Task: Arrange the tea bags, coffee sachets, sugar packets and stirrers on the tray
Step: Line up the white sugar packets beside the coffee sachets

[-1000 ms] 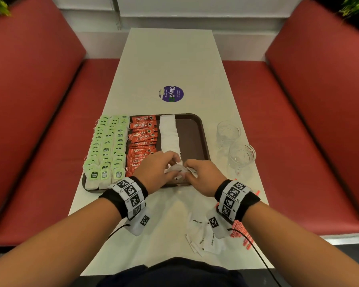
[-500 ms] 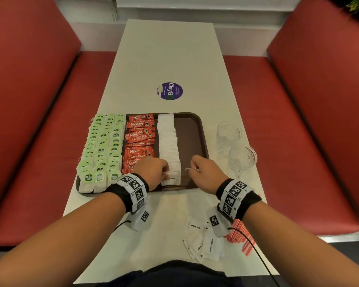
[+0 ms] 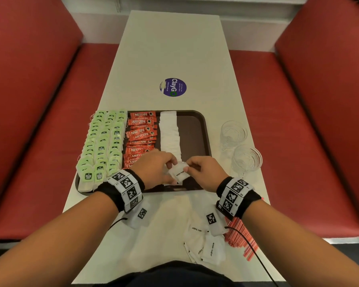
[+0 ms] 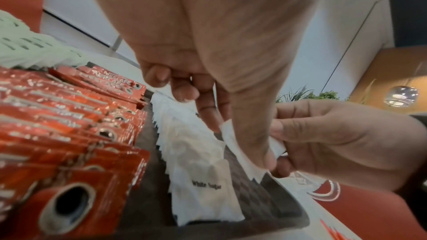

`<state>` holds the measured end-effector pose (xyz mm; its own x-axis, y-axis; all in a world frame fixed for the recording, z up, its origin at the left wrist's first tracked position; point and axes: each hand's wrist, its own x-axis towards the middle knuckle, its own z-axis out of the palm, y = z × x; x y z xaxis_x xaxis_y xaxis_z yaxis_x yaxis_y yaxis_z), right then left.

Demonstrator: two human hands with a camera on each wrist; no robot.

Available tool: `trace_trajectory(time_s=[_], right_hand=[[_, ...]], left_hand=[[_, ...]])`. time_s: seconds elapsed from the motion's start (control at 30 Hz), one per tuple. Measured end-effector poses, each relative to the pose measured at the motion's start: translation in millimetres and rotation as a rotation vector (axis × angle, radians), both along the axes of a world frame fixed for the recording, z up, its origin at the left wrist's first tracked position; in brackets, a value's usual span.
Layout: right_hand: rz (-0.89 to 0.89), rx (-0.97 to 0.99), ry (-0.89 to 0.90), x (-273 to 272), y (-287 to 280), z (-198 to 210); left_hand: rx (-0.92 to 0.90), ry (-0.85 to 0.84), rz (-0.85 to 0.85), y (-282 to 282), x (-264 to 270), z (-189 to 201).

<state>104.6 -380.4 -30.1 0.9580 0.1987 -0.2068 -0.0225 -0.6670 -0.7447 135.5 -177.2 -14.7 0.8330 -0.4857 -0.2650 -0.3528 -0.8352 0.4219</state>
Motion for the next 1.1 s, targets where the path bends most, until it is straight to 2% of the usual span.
trace_trajectory(time_s=[0.17,0.3,0.4,0.6,0.67,0.83,0.93,1.1], right_hand=[[0.043,0.008,0.059,-0.9,5.2,-3.5],[0.086,-0.147,0.114,-0.5,4.2,-8.3],[0.115,-0.232,0.143,-0.6,3.0,-11.5],[0.183,-0.361,0.122,0.6,8.9,-13.6],[0.198,-0.368,0.118,1.4,10.7,-14.3],[0.242,-0.446,0.066,0.1,19.1,-20.8],[0.244,-0.538,0.048,1.1,25.3,-22.5],[0.238,-0.576,0.035,9.0,30.6,-21.7]], left_hand=[[-0.031,-0.016,-0.001,5.6,-1.5,-4.2],[0.044,0.036,-0.010,8.9,-3.9,-13.0],[0.078,0.003,-0.011,3.5,-10.0,-19.8],[0.147,-0.179,0.153,6.9,-10.3,-19.6],[0.172,-0.182,0.205,10.4,-9.4,-17.1],[0.352,-0.152,0.102,9.1,-16.0,-18.7],[0.344,-0.161,0.100,7.2,-16.9,-22.5],[0.304,-0.192,0.117,5.6,-11.4,-24.3]])
